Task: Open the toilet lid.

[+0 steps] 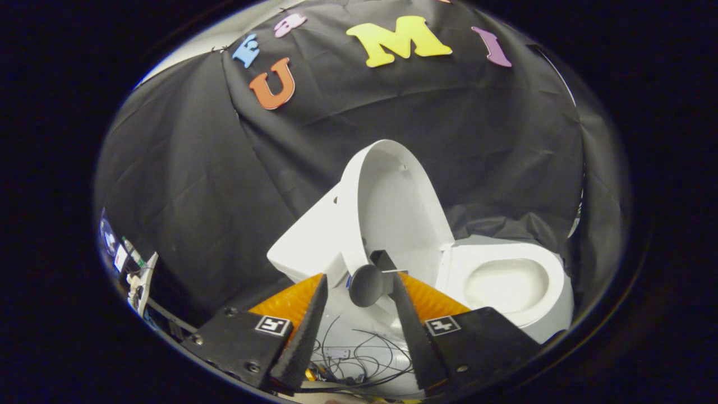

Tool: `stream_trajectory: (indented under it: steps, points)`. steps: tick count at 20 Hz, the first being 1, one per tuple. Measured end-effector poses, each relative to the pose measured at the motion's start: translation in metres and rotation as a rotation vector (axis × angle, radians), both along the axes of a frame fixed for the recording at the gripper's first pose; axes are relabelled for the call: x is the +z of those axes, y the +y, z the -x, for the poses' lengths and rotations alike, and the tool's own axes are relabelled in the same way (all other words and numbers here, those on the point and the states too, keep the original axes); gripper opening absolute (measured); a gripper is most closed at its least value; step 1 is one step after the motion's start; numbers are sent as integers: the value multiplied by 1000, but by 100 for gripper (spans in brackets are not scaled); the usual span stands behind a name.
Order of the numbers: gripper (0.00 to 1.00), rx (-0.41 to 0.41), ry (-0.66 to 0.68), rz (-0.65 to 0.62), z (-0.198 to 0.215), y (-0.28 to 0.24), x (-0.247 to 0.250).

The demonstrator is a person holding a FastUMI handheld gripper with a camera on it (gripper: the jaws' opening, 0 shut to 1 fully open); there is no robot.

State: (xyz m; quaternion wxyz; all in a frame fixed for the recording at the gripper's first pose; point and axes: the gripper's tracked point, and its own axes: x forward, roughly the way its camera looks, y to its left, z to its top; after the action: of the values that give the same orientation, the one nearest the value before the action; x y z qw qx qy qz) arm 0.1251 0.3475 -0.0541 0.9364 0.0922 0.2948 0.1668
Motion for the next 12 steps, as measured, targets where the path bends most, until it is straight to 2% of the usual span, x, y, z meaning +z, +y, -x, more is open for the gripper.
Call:
stream_trajectory:
  steps: [1,6,9,12]
  points:
    - [79,6,-5,-5,2,-3,2]
    - [82,-8,-73,8,9,-34,22]
    - [98,-18,-121,50,18,-57,30]
    - [98,-56,-161,91,24,-89,33]
